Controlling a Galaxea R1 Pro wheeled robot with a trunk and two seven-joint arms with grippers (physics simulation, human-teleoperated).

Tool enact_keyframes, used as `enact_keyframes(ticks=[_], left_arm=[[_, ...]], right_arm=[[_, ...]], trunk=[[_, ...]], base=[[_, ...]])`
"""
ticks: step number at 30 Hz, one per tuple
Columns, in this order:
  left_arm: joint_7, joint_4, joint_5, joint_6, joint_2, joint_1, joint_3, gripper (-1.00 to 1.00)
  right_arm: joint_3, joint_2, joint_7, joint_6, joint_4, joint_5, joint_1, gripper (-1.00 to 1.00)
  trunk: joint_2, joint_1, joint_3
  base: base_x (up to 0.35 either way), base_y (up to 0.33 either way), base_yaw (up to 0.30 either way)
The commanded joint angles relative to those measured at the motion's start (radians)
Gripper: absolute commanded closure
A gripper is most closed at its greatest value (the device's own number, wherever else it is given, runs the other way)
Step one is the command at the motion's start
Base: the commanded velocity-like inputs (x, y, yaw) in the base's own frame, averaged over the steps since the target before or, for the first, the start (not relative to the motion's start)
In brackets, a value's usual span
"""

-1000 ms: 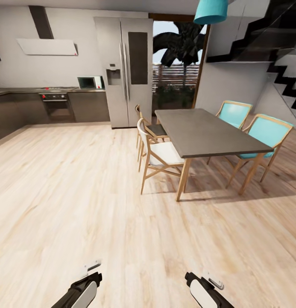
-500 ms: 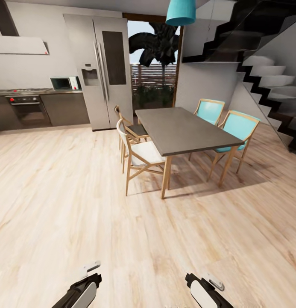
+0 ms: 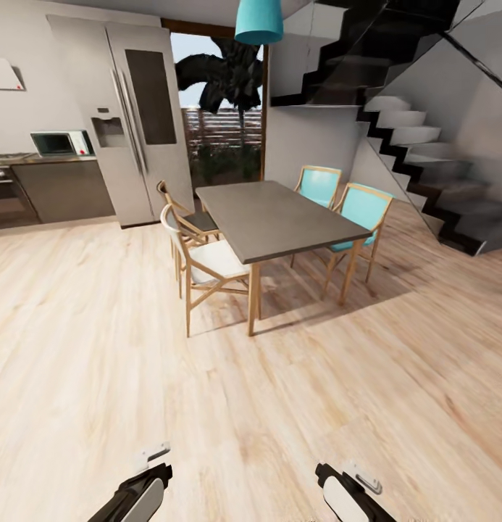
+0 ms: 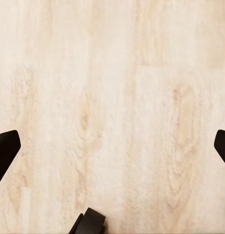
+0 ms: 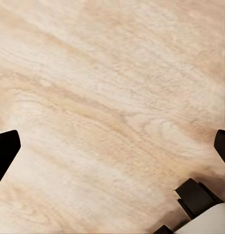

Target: Place each of the two pumpkins and all three candles from the living room inside a cabinet in the living room (use any cabinet), then make sure every cabinet is closed, and position the cauldron so it is next to a table in the living room.

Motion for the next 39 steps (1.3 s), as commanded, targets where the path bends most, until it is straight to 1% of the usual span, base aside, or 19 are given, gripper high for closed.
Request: enact_keyframes(ticks=[1,5,12,39], left_arm=[[0.008,-0.003,0.004,0.004,0.002,-0.001,-0.006,-1.00],[0.008,-0.003,0.004,0.004,0.002,-0.001,-0.006,-1.00],[0.008,-0.003,0.004,0.004,0.002,-0.001,-0.007,-1.00],[0.008,-0.003,0.004,0.004,0.000,-0.001,-0.007,-1.00]], right_arm=[[0.005,-0.001,-0.007,0.005,0.006,-0.001,-0.001,-1.00],[0.003,-0.001,-0.007,0.005,0.019,-0.002,-0.001,-1.00],[0.003,-0.001,-0.005,0.004,0.024,-0.019,-0.001,-1.00],[0.003,-0.001,-0.007,0.003,0.028,-0.022,-0.001,-1.00]], trunk=[[-0.001,0.000,-0.001],[-0.001,0.000,-0.001],[-0.001,0.000,-0.001],[-0.001,0.000,-0.001]], base=[[0.000,0.000,-0.285],[0.000,0.000,-0.285],[0.000,0.000,-0.285],[0.000,0.000,-0.285]])
